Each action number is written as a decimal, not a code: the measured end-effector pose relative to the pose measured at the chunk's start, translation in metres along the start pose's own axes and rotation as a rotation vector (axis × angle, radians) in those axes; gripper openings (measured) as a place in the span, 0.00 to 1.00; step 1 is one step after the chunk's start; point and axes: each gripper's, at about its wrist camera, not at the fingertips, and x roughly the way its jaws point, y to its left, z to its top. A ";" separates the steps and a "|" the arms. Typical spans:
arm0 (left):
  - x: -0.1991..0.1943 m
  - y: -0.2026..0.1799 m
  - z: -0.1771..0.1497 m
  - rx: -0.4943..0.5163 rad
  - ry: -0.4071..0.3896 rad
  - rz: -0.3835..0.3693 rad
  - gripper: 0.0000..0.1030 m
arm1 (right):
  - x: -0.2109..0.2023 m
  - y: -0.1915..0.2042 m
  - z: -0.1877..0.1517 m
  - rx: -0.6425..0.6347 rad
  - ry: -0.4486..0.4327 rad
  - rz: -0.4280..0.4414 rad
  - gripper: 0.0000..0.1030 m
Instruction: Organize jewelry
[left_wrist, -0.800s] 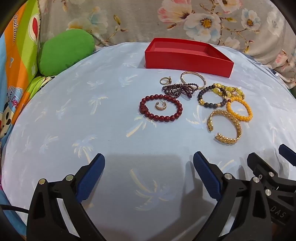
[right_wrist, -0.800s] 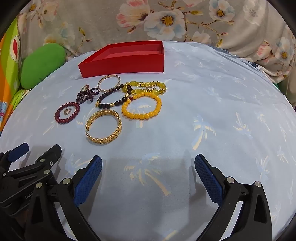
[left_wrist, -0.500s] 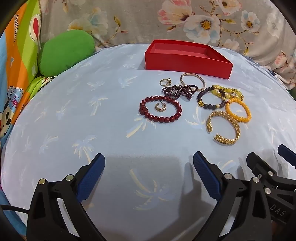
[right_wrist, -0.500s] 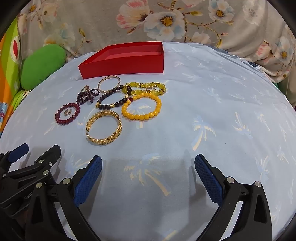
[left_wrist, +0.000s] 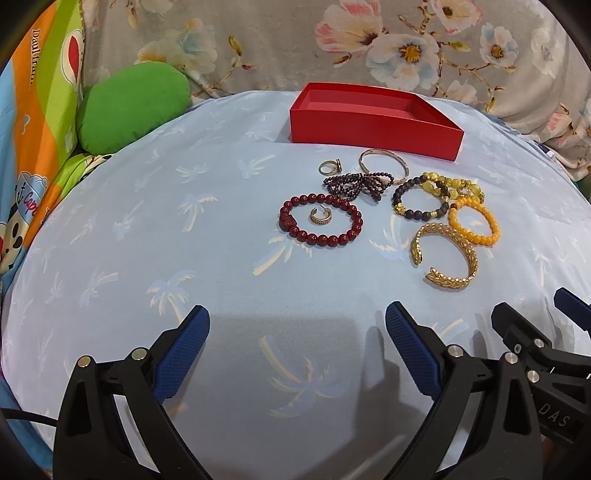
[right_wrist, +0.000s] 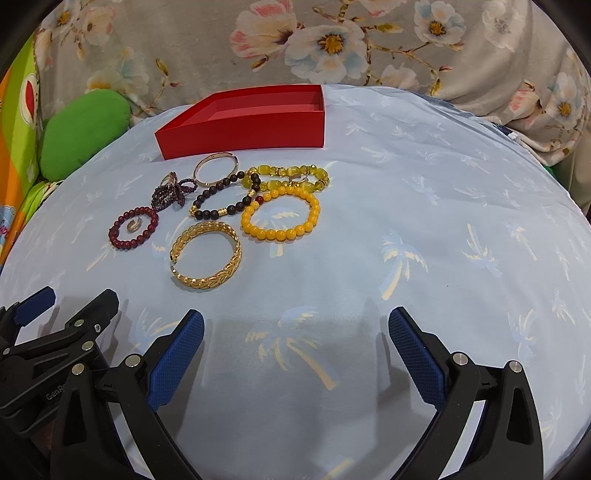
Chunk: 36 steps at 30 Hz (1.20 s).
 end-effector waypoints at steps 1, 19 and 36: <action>0.000 0.000 0.000 0.000 -0.001 0.000 0.89 | -0.001 0.000 0.000 0.000 -0.001 -0.001 0.94; 0.000 0.000 0.000 -0.001 -0.003 -0.001 0.89 | -0.004 -0.001 0.001 -0.001 -0.008 -0.005 0.94; 0.000 0.000 -0.001 -0.002 -0.005 -0.002 0.89 | -0.005 -0.001 0.001 -0.003 -0.013 -0.009 0.94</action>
